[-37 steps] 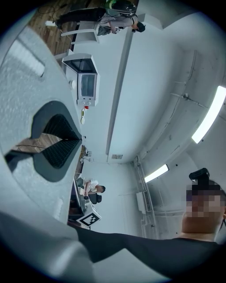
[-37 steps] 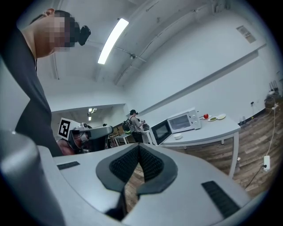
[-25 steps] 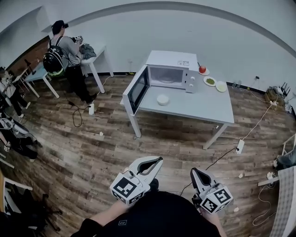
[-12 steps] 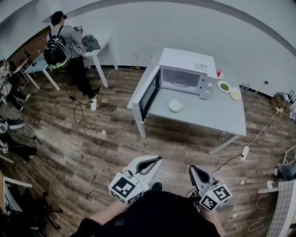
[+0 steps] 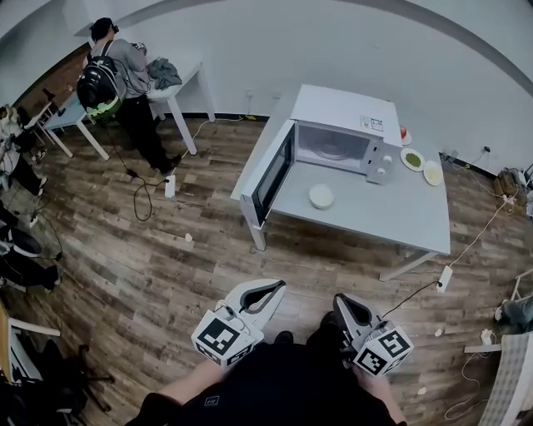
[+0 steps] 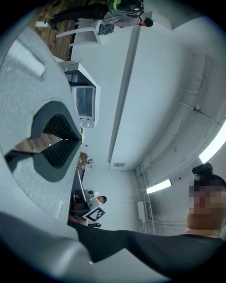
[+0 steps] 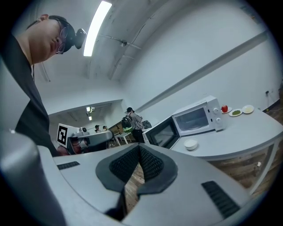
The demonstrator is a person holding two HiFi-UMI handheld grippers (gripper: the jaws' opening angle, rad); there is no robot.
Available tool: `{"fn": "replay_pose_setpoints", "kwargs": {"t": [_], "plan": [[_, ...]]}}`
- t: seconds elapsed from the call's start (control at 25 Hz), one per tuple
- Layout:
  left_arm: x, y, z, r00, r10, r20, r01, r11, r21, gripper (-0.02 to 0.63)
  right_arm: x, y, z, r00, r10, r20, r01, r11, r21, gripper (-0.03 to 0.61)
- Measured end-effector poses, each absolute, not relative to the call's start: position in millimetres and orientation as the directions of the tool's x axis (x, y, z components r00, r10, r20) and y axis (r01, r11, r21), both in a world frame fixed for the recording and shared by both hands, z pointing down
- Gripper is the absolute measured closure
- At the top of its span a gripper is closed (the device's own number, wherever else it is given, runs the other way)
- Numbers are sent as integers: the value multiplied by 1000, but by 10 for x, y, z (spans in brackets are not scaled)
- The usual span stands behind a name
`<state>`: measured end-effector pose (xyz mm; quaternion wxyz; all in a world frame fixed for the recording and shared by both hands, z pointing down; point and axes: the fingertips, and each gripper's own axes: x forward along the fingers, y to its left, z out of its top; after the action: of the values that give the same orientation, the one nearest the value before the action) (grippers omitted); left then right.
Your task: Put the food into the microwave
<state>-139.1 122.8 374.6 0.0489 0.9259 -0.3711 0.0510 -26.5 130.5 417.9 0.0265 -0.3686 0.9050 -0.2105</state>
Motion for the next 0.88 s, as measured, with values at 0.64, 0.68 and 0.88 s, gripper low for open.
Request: {"fn": "replay_pose_setpoints", "kwargs": {"t": [0.64,0.68,0.88], "plan": [[-693,-400,3940,603,-769,214,-790,-612,26,606,599,-275,4330,-789,-602,121,-592,691,-416,565],[-647,-483,3960,595,-774,219,-796,-605,27,606,661,-347,4333,-793,-596,125,-588,696,-412,565],[-468,-817,4124,532,-802,271,-824,-564,-51,606,865,-635,4502,-809,-566,159,-573,699,-427,565]]}}
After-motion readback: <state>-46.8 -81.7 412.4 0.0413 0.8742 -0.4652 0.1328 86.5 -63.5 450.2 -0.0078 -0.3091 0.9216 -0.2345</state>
